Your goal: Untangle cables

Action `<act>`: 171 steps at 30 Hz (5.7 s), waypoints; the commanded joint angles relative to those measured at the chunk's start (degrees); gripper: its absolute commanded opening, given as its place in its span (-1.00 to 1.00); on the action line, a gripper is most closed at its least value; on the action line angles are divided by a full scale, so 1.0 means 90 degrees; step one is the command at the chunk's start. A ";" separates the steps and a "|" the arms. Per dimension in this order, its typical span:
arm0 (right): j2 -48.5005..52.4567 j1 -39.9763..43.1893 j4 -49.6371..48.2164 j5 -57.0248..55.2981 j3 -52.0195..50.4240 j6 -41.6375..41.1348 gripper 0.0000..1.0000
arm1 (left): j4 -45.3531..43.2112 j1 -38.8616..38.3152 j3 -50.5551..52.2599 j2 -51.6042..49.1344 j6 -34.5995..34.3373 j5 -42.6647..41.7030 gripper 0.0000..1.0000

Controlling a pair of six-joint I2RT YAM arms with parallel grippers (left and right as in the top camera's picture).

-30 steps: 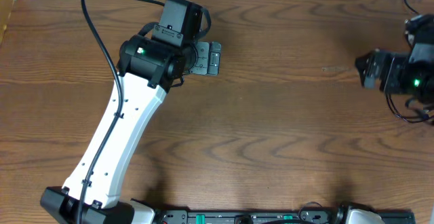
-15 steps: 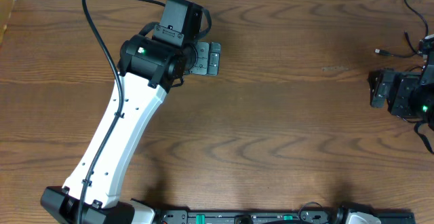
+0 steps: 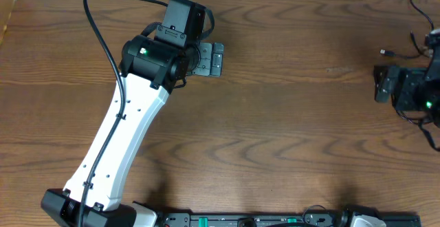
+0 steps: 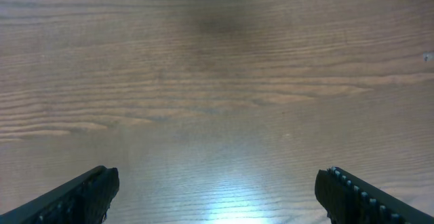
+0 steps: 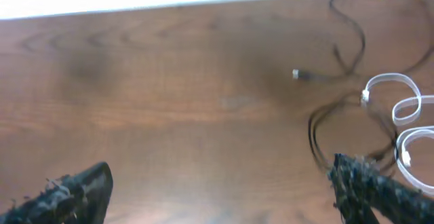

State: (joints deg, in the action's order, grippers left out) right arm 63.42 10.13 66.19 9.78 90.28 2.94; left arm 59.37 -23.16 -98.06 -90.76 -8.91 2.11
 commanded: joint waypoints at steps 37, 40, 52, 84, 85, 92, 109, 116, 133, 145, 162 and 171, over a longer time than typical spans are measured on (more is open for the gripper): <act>-0.7016 -0.1124 -0.6785 -0.0051 -0.9916 0.0109 0.99 | 0.0017 0.0000 -0.0019 -0.0012 0.0107 0.0129 0.96; -0.7016 -0.1137 -0.6790 -0.0097 -0.9918 0.0112 0.98 | 0.0017 0.0000 -0.0019 -0.0012 0.0107 0.0129 0.96; -0.7016 -0.1134 -0.7293 -0.0228 -0.9998 0.0114 0.98 | 0.0017 0.0000 -0.0019 -0.0012 0.0107 0.0129 0.95; -0.7009 -0.1134 -0.6929 -0.0381 -0.9996 0.0085 0.99 | 0.0015 0.0000 -0.0019 -0.0012 0.0107 0.0129 0.96; -0.7009 -0.1134 -0.6929 -0.0384 -0.9998 0.0085 0.99 | 0.0015 0.0000 -0.0019 -0.0012 0.0107 0.0129 0.96; -0.7009 -0.1134 -0.6929 -0.0384 -0.9998 0.0085 0.98 | 0.0017 0.0000 -0.0019 -0.0012 0.0107 0.0126 0.96; -0.7009 -0.1134 -0.6929 -0.0381 -0.9996 0.0085 0.99 | 0.0017 0.0017 -0.0012 0.0685 0.0112 0.0457 0.96; -0.7009 -0.1134 -0.6929 -0.0384 -0.9996 0.0085 0.98 | -0.0134 0.0347 0.0250 0.1904 0.0131 0.0597 0.96; -0.7009 -0.1134 -0.6929 -0.0384 -0.9996 0.0083 0.98 | -0.3592 0.1158 0.3487 0.4653 0.0401 -0.0279 0.96; -0.7009 -0.1134 -0.6929 -0.0384 -0.9996 0.0085 0.99 | -0.5948 0.1853 0.7281 0.7536 0.0542 -0.0330 0.96; -0.7009 -0.1134 -0.6929 -0.0384 -0.9996 0.0085 0.99 | -0.6921 0.2086 1.0263 0.9566 0.1243 -0.0282 0.96; -0.7009 -0.1134 -0.6929 -0.0381 -0.9998 0.0085 0.98 | -0.6683 0.2084 1.0870 0.9986 0.1350 -0.0277 0.96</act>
State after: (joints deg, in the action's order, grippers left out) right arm 0.69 0.40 3.64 6.59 0.45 3.60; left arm -2.22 -4.69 -1.13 -1.98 1.91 -0.12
